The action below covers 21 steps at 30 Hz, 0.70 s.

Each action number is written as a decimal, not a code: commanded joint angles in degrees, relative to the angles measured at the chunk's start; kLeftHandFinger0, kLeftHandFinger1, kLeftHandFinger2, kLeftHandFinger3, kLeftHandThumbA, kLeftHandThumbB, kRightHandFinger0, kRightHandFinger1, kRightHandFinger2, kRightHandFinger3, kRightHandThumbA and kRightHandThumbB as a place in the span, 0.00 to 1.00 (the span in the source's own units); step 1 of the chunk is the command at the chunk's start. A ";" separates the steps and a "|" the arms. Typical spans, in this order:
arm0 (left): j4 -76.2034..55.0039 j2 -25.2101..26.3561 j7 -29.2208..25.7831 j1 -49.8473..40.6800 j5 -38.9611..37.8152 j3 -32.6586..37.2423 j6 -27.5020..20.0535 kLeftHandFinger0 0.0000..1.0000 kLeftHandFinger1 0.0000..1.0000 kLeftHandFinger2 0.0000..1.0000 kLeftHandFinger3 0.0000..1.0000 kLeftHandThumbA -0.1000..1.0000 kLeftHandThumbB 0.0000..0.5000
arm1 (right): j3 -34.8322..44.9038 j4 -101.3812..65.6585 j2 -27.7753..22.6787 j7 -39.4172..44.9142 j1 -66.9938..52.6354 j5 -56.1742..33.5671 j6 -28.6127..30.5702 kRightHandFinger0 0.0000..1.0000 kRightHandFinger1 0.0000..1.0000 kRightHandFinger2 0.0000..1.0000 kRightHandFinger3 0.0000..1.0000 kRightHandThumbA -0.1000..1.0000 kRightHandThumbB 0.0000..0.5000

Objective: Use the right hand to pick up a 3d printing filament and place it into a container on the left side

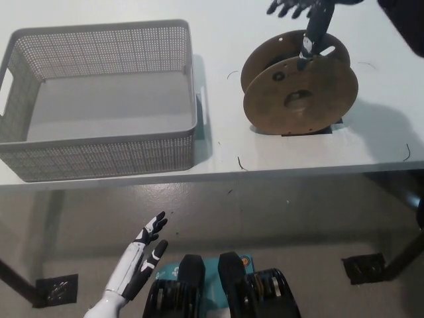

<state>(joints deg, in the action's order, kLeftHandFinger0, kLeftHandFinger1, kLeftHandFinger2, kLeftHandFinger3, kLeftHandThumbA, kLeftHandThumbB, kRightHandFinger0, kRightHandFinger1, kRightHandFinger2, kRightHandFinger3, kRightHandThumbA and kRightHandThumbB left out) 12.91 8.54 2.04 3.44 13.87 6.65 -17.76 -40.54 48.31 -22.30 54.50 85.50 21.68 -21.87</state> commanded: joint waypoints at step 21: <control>-1.85 0.92 2.35 1.58 -1.29 0.12 -0.07 1.00 1.00 1.00 1.00 1.00 0.34 | -0.73 30.73 9.99 -11.44 3.09 8.11 14.54 1.00 1.00 1.00 1.00 1.00 0.87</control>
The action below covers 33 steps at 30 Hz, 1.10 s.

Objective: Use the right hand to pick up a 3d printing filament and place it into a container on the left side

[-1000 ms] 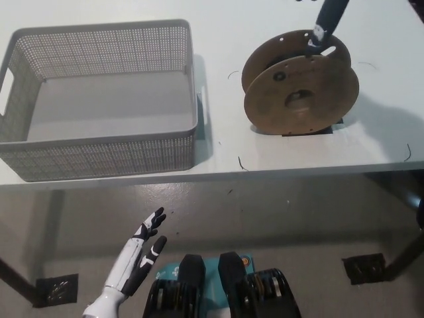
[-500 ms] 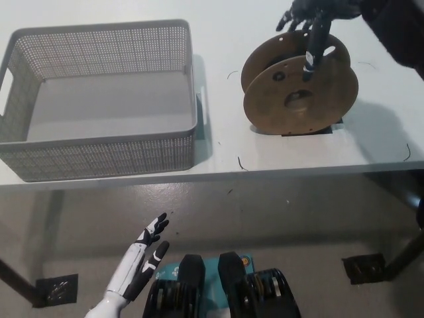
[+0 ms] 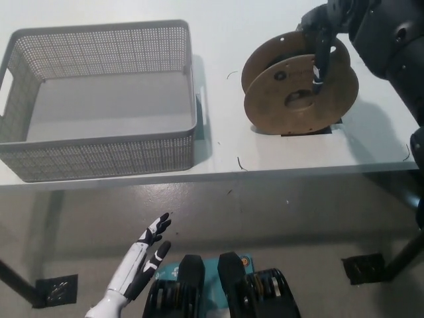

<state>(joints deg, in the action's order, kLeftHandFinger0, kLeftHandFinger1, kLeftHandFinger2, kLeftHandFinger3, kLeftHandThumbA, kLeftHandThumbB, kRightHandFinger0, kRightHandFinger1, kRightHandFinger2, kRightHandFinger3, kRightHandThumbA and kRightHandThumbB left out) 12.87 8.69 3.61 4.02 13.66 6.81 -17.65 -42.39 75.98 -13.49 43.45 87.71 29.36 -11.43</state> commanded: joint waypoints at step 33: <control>-0.80 1.23 2.50 2.56 -2.44 -0.28 -0.44 1.00 1.00 1.00 1.00 1.00 0.39 | 62.33 5.64 -1.48 -33.98 -12.88 -35.20 6.43 0.00 0.49 0.93 1.00 0.00 0.31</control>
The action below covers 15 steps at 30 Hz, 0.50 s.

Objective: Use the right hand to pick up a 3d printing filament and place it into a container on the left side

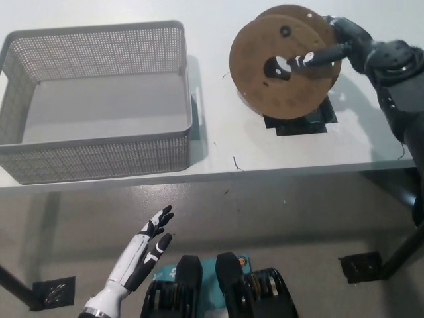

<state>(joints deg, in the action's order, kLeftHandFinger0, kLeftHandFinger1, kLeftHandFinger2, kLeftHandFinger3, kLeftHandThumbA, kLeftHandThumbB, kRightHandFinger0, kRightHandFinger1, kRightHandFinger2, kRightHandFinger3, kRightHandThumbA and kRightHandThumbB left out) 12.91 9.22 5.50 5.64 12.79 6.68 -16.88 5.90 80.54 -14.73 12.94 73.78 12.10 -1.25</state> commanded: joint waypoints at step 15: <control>0.51 0.51 0.16 0.74 -0.29 0.58 -2.20 1.00 1.00 1.00 1.00 1.00 0.36 | 35.39 1.57 2.03 -2.60 -1.25 -27.94 -8.20 0.00 0.03 0.60 1.00 0.00 0.16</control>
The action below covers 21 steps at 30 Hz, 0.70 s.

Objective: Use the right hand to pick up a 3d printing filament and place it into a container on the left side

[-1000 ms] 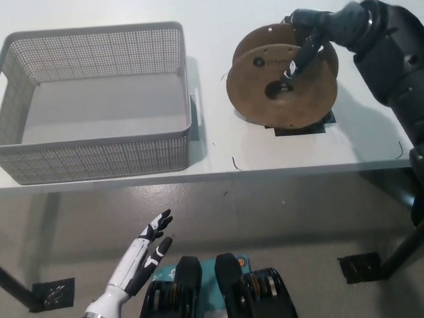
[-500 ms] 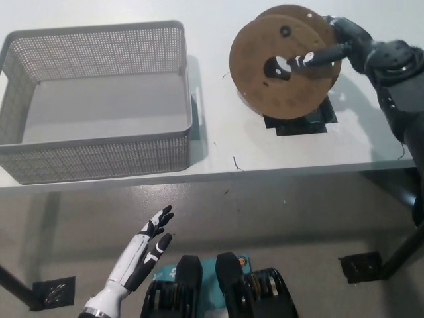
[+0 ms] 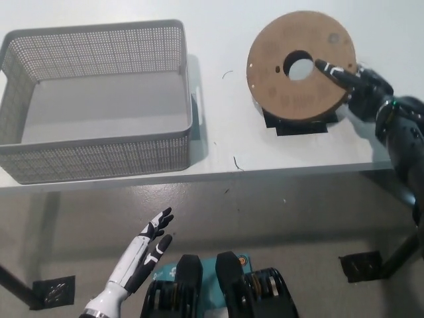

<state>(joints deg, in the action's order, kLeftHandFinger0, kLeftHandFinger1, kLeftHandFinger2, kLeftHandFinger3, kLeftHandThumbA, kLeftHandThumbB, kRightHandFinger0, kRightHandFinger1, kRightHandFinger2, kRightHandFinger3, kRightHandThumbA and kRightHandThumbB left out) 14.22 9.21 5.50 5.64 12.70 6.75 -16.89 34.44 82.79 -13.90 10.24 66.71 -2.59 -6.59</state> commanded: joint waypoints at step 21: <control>-0.93 1.11 0.76 0.69 -0.80 1.02 -2.34 1.00 1.00 1.00 1.00 1.00 0.31 | 8.83 -1.73 7.93 0.72 15.40 -18.84 -5.29 0.00 0.06 0.62 1.00 0.00 0.17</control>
<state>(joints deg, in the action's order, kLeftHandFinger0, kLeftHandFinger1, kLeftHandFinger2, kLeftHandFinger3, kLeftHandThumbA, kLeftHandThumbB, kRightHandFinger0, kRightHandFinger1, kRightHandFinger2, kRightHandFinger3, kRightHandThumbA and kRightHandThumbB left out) 14.54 9.51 5.58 5.66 12.66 7.49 -17.36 44.11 83.44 -5.98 8.99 73.24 -17.13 -12.17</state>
